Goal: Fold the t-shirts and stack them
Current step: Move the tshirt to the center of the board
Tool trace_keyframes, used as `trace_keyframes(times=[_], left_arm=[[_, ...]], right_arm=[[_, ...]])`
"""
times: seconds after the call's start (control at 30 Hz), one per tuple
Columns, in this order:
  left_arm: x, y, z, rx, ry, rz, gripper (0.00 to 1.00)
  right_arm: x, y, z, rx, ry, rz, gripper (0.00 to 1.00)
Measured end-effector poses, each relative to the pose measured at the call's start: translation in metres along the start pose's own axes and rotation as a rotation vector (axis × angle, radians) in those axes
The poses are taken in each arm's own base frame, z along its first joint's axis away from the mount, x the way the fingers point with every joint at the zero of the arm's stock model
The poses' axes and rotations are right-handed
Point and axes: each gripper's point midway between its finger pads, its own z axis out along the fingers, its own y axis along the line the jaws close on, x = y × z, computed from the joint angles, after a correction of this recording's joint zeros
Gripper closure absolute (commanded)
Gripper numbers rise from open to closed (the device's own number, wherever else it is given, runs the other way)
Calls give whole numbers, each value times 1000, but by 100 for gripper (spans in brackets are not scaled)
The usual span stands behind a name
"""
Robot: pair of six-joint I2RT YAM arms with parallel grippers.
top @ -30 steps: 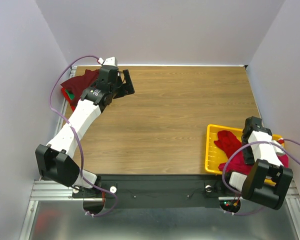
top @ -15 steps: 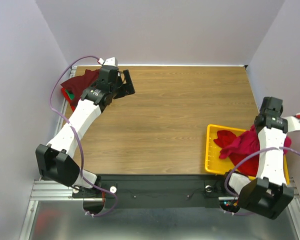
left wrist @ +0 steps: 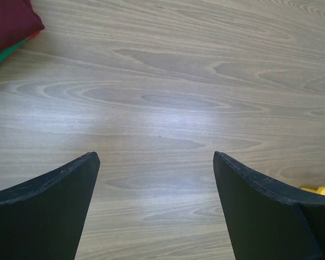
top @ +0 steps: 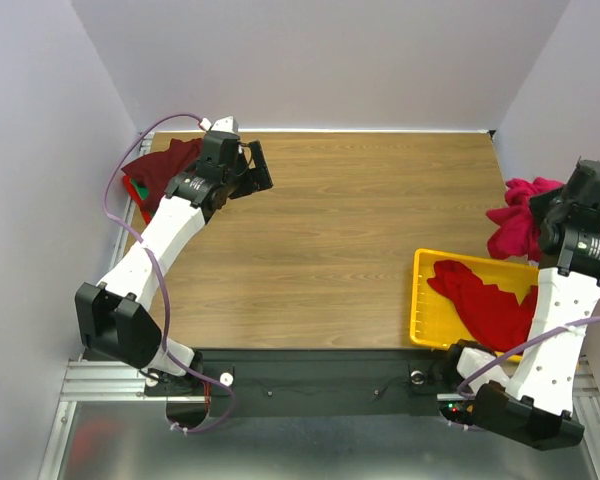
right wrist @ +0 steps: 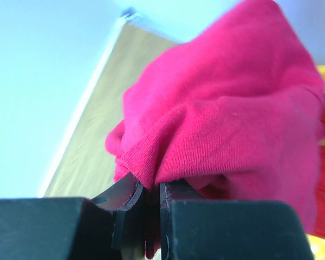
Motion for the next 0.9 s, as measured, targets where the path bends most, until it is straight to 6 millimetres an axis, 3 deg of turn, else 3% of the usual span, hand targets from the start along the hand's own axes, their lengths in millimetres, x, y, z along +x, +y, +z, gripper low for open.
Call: trace_keyframes(times=[0.23,0.4,0.5,0.6,0.63,0.67,0.73,0.8,0.83,0.87,0.9], left_arm=[[-3,-1,-1,0,-8,-1,1],[-9,-1,-2,-7,-25,-3,1],[-10,0,-2,-11,-29,-6,1],[-11,1,-4,-13,-34,-8,1],[-13,1,-6,-14,-40,-9,1],[-15,2,-9,-17,-49,-12,1],[-19,3,-13,-20,-67,-14,1],[-26,4,-21,-23,-93,-18,1],[-29,4,-25,-23,-106,-21,1],[-32,4,-29,-23,-119,-22,1],[-34,4,-33,-23,-130,-24,1]], right_arm=[[27,69,-1,-312,205,-7,100],[69,116,-13,-477,335,-87,100],[121,149,-38,-572,419,-199,100],[193,181,-70,-659,521,-348,99],[226,190,-80,-679,575,-414,100],[241,195,-85,-687,591,-448,100],[292,205,-94,-696,651,-555,100],[318,207,-95,-691,678,-608,100],[327,208,-95,-689,686,-625,97],[333,206,-93,-682,691,-638,69],[336,205,-91,-675,693,-645,48]])
